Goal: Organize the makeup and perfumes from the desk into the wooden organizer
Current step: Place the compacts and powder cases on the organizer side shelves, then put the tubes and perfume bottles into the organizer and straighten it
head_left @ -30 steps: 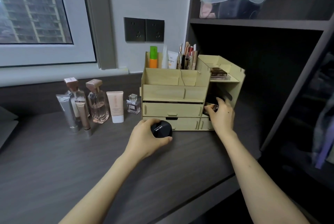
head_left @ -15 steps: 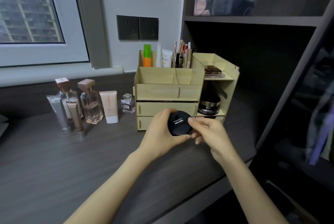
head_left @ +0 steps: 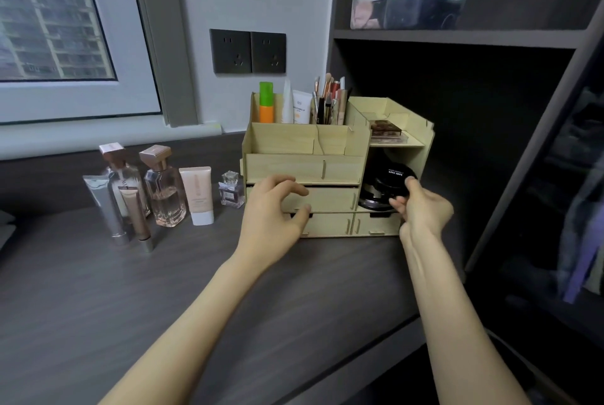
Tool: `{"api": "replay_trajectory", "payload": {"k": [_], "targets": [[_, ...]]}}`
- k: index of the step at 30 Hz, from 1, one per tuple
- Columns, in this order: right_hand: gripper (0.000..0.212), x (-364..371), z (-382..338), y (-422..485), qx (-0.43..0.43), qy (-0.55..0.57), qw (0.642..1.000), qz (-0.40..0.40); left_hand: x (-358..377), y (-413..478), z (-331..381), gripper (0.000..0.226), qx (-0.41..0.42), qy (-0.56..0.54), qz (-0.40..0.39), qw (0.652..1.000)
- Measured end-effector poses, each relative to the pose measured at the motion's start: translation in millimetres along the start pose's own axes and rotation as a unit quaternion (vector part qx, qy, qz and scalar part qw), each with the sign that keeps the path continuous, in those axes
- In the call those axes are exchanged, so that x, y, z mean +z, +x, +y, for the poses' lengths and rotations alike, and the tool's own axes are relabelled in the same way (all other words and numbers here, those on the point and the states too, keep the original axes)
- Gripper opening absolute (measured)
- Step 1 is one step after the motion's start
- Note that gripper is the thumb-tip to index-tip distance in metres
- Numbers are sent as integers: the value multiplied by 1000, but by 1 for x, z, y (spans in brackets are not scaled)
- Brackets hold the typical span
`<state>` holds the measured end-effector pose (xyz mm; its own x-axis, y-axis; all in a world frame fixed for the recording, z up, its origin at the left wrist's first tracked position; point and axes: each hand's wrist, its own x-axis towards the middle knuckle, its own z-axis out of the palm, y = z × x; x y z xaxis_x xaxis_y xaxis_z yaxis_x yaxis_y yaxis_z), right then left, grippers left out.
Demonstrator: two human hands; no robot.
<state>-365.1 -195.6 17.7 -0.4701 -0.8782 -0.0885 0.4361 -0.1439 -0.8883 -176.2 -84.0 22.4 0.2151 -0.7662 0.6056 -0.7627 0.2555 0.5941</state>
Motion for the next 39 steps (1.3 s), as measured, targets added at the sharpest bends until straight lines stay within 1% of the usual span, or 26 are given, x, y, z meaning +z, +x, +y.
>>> {"api": "replay_trajectory", "payload": {"k": [3,9,14,19,21,24,25,27,29,32,34,36,38,39], "targets": [[25,16,4,10,-15,-18,1000,1,-5,-2,-6,14,-1,5,10,1000],[29,29,5,27,-48,-123,991,16,-11,-2,-14,14,-9,12,20,1000],[35,27,7,37,-110,-239,965,9,-13,-1,-19,14,-9,15,20,1000],[32,23,9,37,-127,-301,945,-7,-17,0,-24,14,-17,13,29,999],[31,21,7,29,-166,-325,931,-3,-20,1,-27,13,-17,16,33,999],[28,21,1,-2,-278,-340,899,-4,-26,1,-32,11,-23,23,50,998],[27,23,0,-17,-316,-331,889,-24,-30,0,-35,11,-24,26,56,998],[28,31,0,-51,-374,-297,874,-92,-38,-1,-44,9,-30,35,69,997],[29,44,4,-82,-387,-256,868,-177,-48,-3,-54,9,-49,43,86,994],[27,69,17,-119,-363,-242,848,-302,-64,-7,-71,13,-99,55,114,987],[24,86,33,-139,-319,-254,828,-384,-76,-8,-84,15,-132,74,136,979],[18,102,53,-154,-276,-276,800,-455,-88,-9,-97,18,-166,93,175,966],[16,116,76,-164,-254,-319,770,-490,-100,-11,-110,20,-205,116,227,945],[21,123,87,-166,-254,-347,757,-492,-105,-12,-117,21,-221,124,250,935]]}}
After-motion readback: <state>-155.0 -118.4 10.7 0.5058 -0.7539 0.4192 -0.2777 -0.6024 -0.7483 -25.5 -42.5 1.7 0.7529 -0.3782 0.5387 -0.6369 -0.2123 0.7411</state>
